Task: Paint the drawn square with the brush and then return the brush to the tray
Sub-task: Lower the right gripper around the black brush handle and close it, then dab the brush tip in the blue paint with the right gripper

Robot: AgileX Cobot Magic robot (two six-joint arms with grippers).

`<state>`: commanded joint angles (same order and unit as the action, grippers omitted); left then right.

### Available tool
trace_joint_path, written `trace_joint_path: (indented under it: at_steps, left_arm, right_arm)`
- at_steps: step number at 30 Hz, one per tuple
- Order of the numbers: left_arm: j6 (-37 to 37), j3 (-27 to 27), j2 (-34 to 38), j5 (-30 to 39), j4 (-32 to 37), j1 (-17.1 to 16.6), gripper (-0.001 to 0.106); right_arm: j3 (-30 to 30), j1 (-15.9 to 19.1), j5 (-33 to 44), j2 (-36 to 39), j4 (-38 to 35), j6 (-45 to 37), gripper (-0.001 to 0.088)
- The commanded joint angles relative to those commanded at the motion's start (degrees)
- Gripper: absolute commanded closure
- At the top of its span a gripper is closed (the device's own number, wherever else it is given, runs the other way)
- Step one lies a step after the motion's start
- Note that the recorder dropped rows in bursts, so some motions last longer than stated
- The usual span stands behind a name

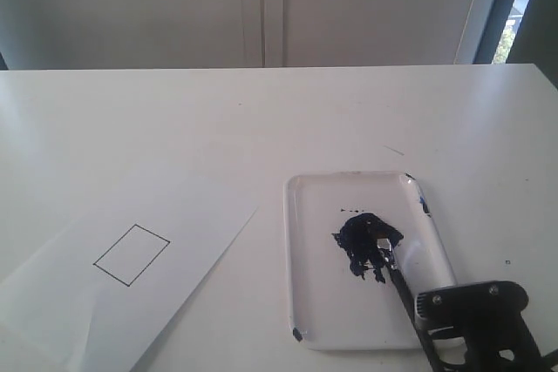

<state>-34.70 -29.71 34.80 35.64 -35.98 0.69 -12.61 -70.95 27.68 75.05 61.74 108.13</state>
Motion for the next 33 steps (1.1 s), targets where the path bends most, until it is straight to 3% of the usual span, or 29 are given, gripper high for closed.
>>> trace_joint_path:
  at_steps: [4,10,26,33]
  left_arm:
    - [0.0,0.0,0.0,0.0,0.0,0.0,0.105]
    - [0.0,0.0,0.0,0.0,0.0,0.0,0.105]
    - [0.0,0.0,0.0,0.0,0.0,0.0,0.105]
    - [0.1,0.0,0.0,0.0,0.0,0.0,0.105]
  right_arm:
    - [0.0,0.0,-0.4,0.0,0.4,0.0,0.0754]
    - [0.0,0.0,-1.3,0.0,1.0,0.1,0.0869]
    - [-2.0,0.0,-5.5,-1.8,-1.2,0.0,0.0868]
    - [-3.0,0.0,3.6,-12.4,-12.5,-19.1,0.0868]
